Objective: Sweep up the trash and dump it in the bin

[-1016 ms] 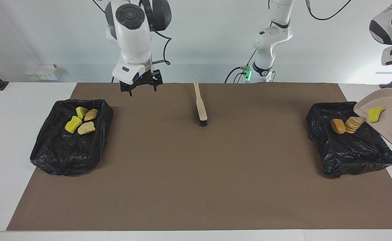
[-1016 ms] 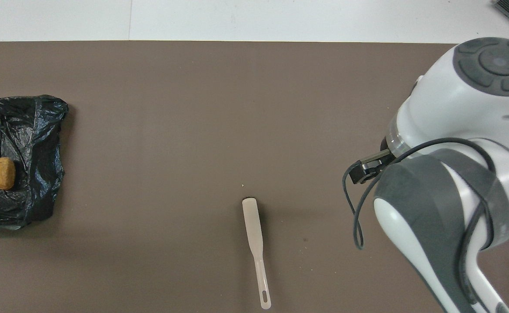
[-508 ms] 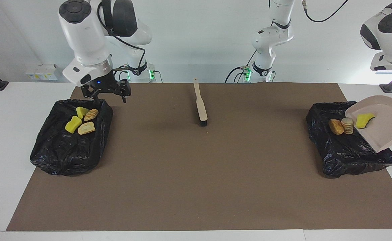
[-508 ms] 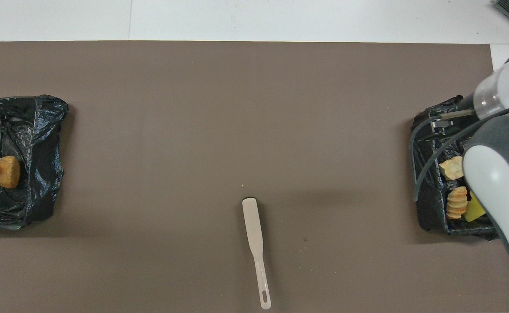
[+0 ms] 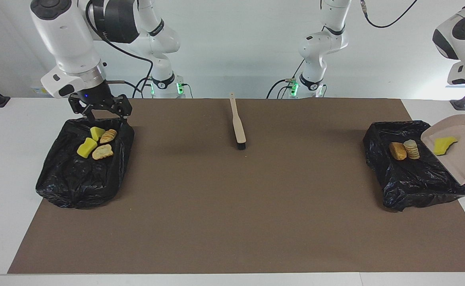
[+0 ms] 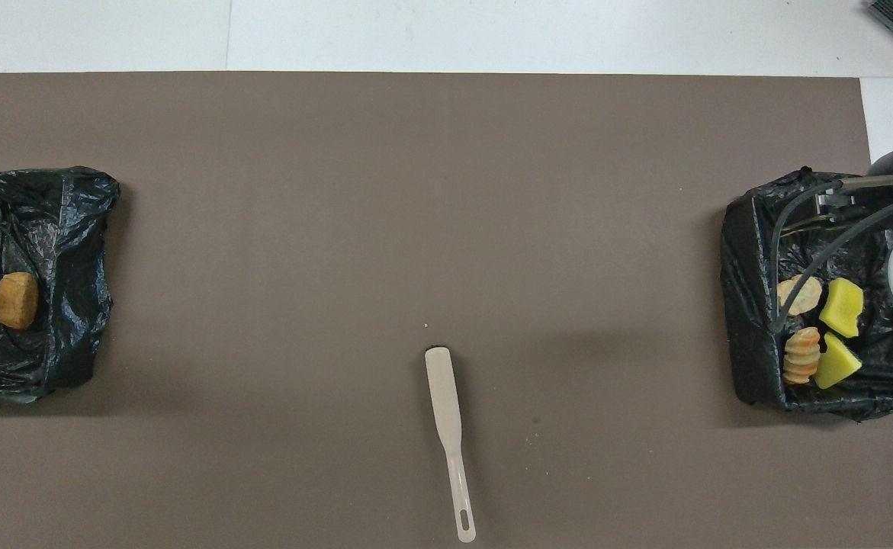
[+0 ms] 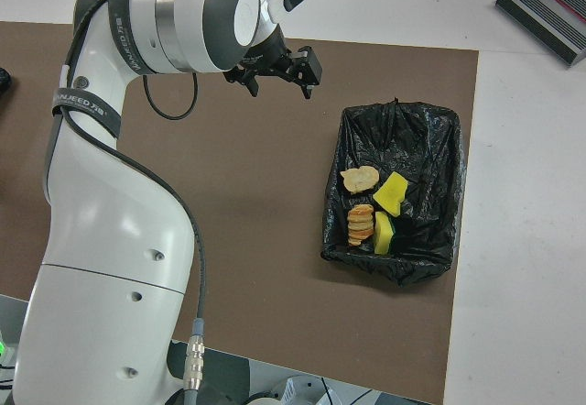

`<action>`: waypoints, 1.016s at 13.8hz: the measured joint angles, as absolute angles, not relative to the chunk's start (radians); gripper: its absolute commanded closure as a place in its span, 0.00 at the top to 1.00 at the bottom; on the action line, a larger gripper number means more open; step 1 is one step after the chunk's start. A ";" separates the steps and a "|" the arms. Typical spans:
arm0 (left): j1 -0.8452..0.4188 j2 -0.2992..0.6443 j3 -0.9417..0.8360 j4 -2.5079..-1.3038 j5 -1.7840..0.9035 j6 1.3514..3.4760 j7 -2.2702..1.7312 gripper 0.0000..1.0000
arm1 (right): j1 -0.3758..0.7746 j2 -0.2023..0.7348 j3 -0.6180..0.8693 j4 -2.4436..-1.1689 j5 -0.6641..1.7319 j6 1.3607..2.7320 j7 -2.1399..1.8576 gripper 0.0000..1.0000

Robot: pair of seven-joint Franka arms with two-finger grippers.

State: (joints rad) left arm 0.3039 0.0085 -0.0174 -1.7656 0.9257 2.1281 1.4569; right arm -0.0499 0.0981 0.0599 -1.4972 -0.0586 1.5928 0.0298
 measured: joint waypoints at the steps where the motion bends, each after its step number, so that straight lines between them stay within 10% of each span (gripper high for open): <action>1: 0.298 0.019 -0.017 -1.761 0.937 2.128 1.448 0.00 | -0.060 0.092 0.056 -1.496 -0.044 1.593 0.030 1.00; 14: 0.112 0.017 -0.017 -1.815 1.091 1.863 1.110 0.00 | -0.073 -0.013 0.053 -1.540 -0.012 1.529 0.052 1.00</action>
